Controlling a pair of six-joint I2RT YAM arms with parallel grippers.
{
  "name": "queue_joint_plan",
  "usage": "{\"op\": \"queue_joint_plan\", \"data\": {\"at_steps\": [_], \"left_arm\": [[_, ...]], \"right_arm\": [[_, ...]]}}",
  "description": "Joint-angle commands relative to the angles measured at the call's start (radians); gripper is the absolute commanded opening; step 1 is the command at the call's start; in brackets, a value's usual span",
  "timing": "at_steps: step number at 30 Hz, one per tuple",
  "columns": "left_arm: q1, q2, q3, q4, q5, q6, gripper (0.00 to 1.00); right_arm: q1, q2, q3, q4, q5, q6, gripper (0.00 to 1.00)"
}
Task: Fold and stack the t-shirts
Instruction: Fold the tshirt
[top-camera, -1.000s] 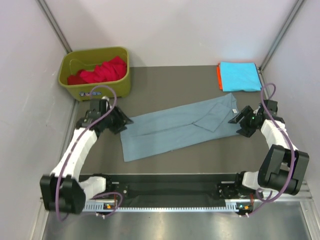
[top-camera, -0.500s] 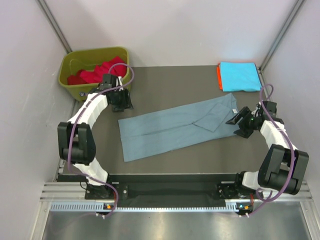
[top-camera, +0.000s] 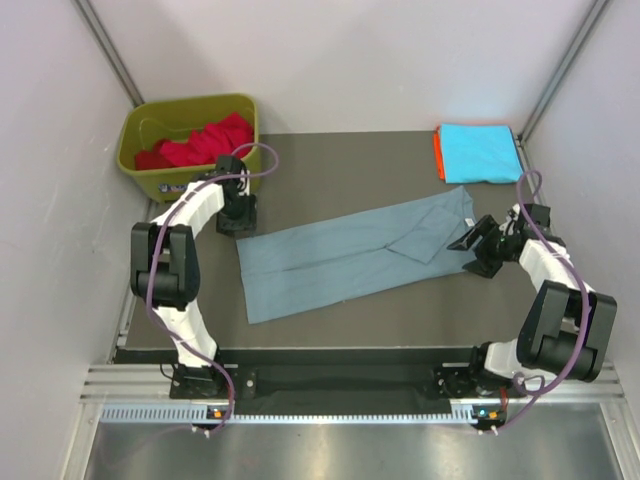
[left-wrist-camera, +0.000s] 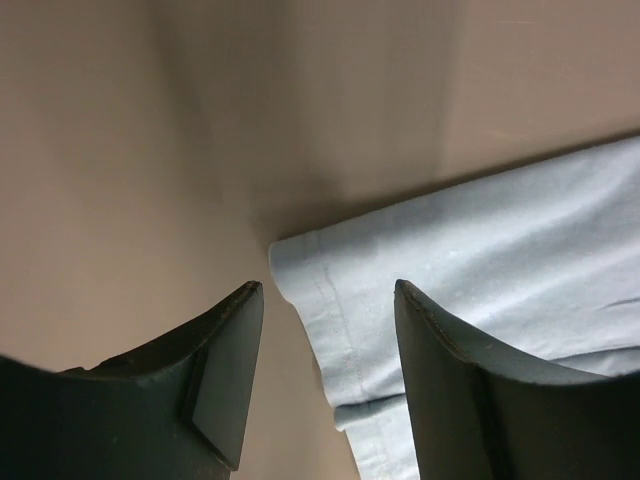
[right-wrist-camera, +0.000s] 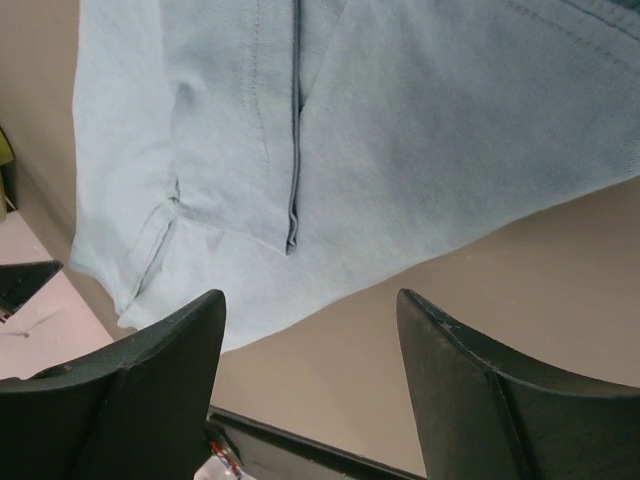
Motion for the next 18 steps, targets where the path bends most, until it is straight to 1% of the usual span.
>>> {"op": "queue_joint_plan", "data": {"at_steps": [1,6,12,15,16,18], "left_arm": [[0.002,0.008,0.013,0.039,-0.018,0.015,0.6],[0.004,0.06,0.041,0.035,0.004,0.028,0.6],[0.01,0.089,0.038,0.035,-0.019,0.03,0.59],[0.019,0.094,0.026,0.041,-0.021,0.018,0.54],[0.024,0.092,0.021,0.047,-0.021,0.012,0.48],[0.028,0.086,0.003,0.062,-0.018,0.005,0.4]], "right_arm": [[-0.008,0.018,0.048,0.031,-0.026,-0.012,0.7],[-0.008,0.026,0.05,0.031,-0.026,-0.014,0.7],[-0.01,0.028,0.054,0.026,-0.019,-0.02,0.71],[-0.01,0.029,0.057,0.023,-0.018,-0.022,0.71],[-0.008,0.032,0.062,0.022,-0.016,-0.022,0.71],[-0.008,0.037,0.065,0.023,-0.016,-0.022,0.71]]}}
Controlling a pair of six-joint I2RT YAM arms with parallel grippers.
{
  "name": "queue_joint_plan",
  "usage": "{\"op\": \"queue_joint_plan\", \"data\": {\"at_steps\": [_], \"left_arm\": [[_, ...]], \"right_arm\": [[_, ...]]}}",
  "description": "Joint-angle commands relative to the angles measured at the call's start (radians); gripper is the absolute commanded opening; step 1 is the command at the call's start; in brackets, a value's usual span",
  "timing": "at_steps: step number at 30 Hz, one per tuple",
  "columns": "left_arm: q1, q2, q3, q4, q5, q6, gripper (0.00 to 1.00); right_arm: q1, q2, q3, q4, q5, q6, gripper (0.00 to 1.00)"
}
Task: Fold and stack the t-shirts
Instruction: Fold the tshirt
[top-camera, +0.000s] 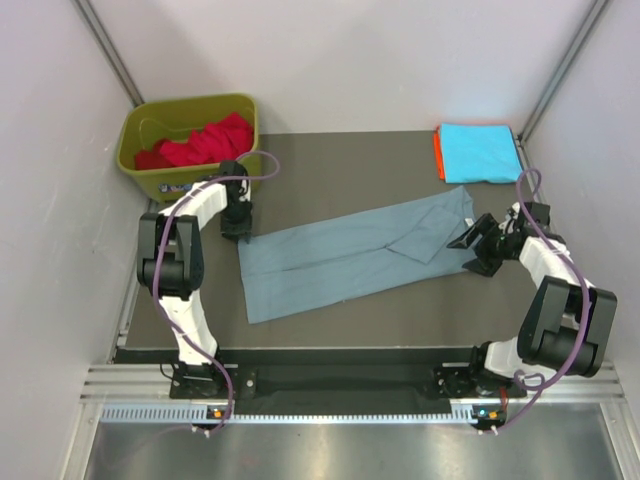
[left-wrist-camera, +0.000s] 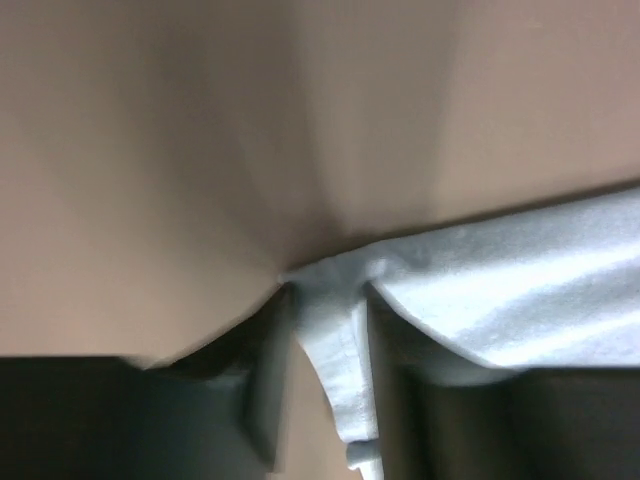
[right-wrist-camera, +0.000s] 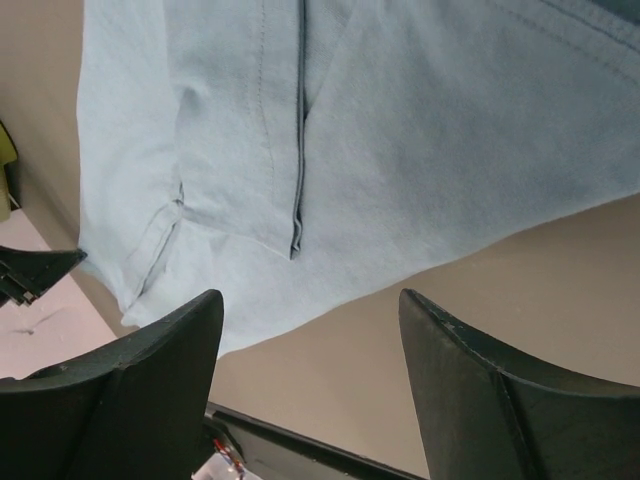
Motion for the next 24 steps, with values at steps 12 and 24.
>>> {"op": "queue_joint_plan", "data": {"at_steps": [12,24], "left_arm": [[0.058,-0.056,-0.077,0.055,-0.232,-0.097,0.0],[0.285,-0.182,-0.259,0.032,-0.286,-0.281,0.0]], "right_arm": [[-0.01,0.015,0.071,-0.013,0.087,-0.012,0.72],[0.002,0.058,0.032,0.044,0.089,0.017,0.71]]}}
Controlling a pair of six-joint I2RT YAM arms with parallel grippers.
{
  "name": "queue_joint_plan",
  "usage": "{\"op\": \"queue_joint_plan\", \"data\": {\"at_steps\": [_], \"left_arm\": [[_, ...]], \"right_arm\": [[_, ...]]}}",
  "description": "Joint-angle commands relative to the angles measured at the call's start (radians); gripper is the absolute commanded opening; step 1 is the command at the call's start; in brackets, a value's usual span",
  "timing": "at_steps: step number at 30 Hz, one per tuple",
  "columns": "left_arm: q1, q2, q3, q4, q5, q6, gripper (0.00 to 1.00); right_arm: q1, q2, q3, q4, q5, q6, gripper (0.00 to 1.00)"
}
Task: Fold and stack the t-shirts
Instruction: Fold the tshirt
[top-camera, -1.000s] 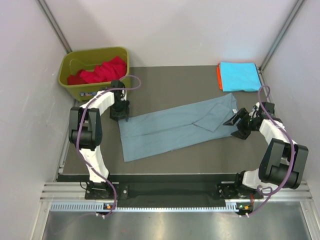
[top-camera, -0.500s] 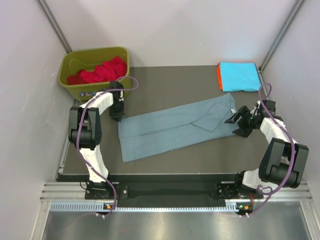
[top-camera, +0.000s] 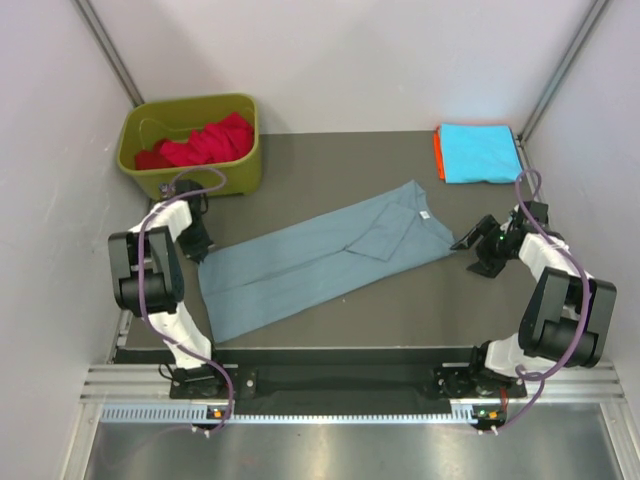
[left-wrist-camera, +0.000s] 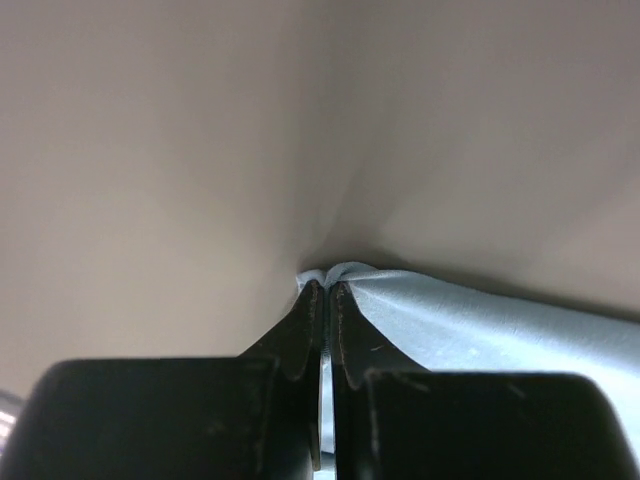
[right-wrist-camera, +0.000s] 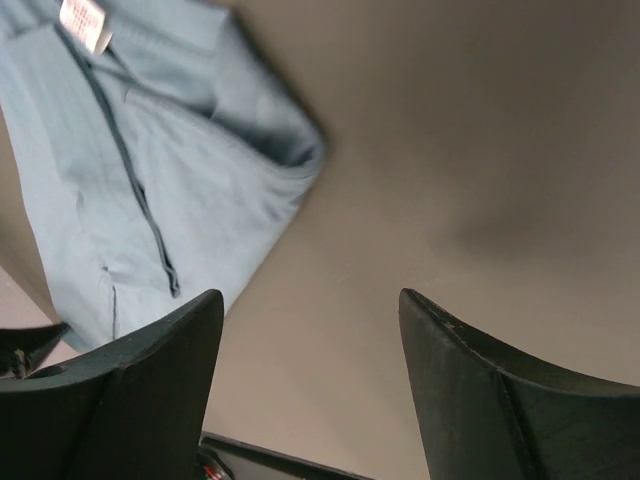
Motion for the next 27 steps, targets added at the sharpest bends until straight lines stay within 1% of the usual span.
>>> {"op": "queue_joint_plan", "data": {"at_steps": [1,3,7,10,11,12,13,14,15,16,17,20,22,23,24,25,27], "left_arm": [[0.069,-0.078,-0.071,-0.012,-0.053,-0.067,0.0],[0.092,-0.104,-0.091,-0.005,-0.054,-0.087,0.0],[0.115,-0.155,-0.117,0.005,-0.033,-0.1,0.0],[0.115,-0.172,-0.117,0.009,0.035,-0.091,0.15],[0.115,-0.182,-0.119,0.014,0.056,-0.091,0.21],[0.113,-0.205,-0.122,0.017,0.062,-0.093,0.3],[0.113,-0.218,-0.128,0.024,0.069,-0.091,0.35],[0.113,-0.23,-0.129,0.023,0.075,-0.093,0.37],[0.115,-0.254,-0.128,0.02,0.072,-0.094,0.44],[0.115,-0.262,-0.128,0.017,0.07,-0.097,0.45],[0.113,-0.273,-0.126,0.011,0.072,-0.097,0.46],[0.113,-0.297,-0.122,0.005,0.108,-0.11,0.48],[0.113,-0.314,-0.12,0.012,0.165,-0.116,0.55],[0.11,-0.319,-0.12,0.017,0.19,-0.114,0.6],[0.112,-0.333,-0.12,0.03,0.216,-0.111,0.62],[0.112,-0.34,-0.12,0.04,0.286,-0.108,0.65],[0.107,-0.386,-0.132,0.061,0.332,-0.105,0.63]], "right_arm": [[0.01,0.011,0.005,0.081,-0.015,0.019,0.7],[0.025,0.027,0.002,0.122,-0.031,0.034,0.67],[0.102,0.054,0.005,0.218,-0.034,0.062,0.64],[0.137,0.076,-0.007,0.27,-0.022,0.108,0.6],[0.14,0.077,-0.015,0.285,-0.016,0.119,0.58],[0.145,0.077,-0.033,0.319,-0.011,0.128,0.56],[0.145,0.082,-0.041,0.333,0.0,0.139,0.54],[0.145,0.083,-0.047,0.342,0.007,0.139,0.49],[0.148,0.086,-0.052,0.362,0.012,0.139,0.47],[0.146,0.093,-0.055,0.369,0.012,0.142,0.46],[0.149,0.103,-0.058,0.382,0.014,0.143,0.42],[0.152,0.134,-0.05,0.402,0.015,0.137,0.4],[0.158,0.14,-0.047,0.417,0.024,0.13,0.4],[0.158,0.151,-0.046,0.423,0.023,0.128,0.4],[0.163,0.155,-0.043,0.432,0.024,0.126,0.4],[0.168,0.159,-0.04,0.432,0.035,0.123,0.4],[0.177,0.174,-0.035,0.432,0.047,0.122,0.4]]}}
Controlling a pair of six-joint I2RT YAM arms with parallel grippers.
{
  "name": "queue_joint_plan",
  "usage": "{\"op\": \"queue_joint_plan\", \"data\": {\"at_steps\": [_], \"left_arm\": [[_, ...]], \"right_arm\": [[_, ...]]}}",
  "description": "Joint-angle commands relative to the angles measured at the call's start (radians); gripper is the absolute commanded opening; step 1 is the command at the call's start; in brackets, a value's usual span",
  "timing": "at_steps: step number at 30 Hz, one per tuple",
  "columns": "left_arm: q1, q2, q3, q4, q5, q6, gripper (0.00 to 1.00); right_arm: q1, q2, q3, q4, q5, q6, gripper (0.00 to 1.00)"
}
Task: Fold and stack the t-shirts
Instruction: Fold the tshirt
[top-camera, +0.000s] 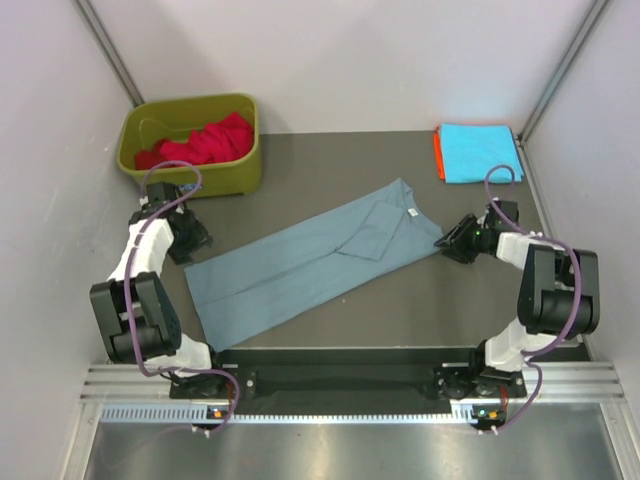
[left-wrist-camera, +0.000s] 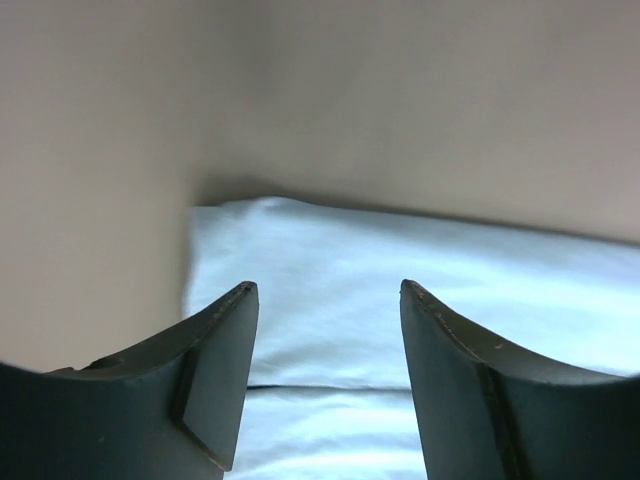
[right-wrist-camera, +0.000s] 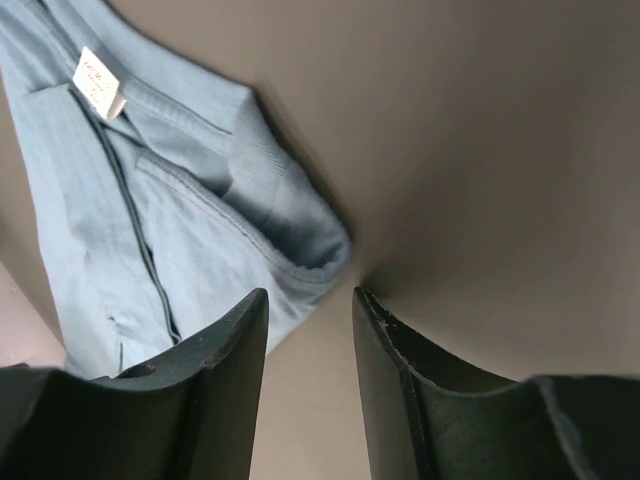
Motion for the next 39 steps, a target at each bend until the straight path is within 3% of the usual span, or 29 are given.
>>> {"op": "queue_joint_plan", "data": {"at_steps": [1,4,7,9,12,17,28,32,33,39], "left_arm": [[0.001,-0.1,-0.013,0.086,0.166,0.002,0.63],[-0.01,-0.103,0.019,0.064,0.203,0.011,0.6],[-0.022,-0.087,0.028,0.076,0.256,0.017,0.61],[-0.039,-0.053,0.039,0.091,0.335,0.027,0.67],[-0.113,-0.028,0.071,0.082,0.316,0.053,0.84],[-0.225,-0.018,0.119,0.064,0.27,0.041,0.85],[-0.418,-0.014,0.172,0.134,0.228,-0.078,0.85],[-0.478,-0.045,0.123,0.191,0.23,-0.096,0.88],[-0.482,-0.05,0.111,0.199,0.24,-0.095,0.98],[-0.487,-0.105,-0.004,0.246,0.32,-0.027,0.98]], "right_arm": [[0.025,0.02,0.02,0.073,0.029,-0.008,0.41],[0.041,0.04,0.022,0.096,0.038,0.001,0.39],[0.056,0.055,0.036,0.119,0.06,0.003,0.27],[0.068,0.08,0.066,0.124,0.07,-0.002,0.19],[0.091,0.132,0.157,0.121,0.11,-0.037,0.11],[0.11,0.237,0.334,0.111,0.185,-0.085,0.06],[0.148,0.568,0.841,0.084,0.271,-0.194,0.06],[0.148,0.667,1.011,0.104,0.279,-0.188,0.07],[0.177,0.684,1.036,0.111,0.284,-0.185,0.07],[0.185,0.849,1.27,0.124,0.265,-0.188,0.08]]}}
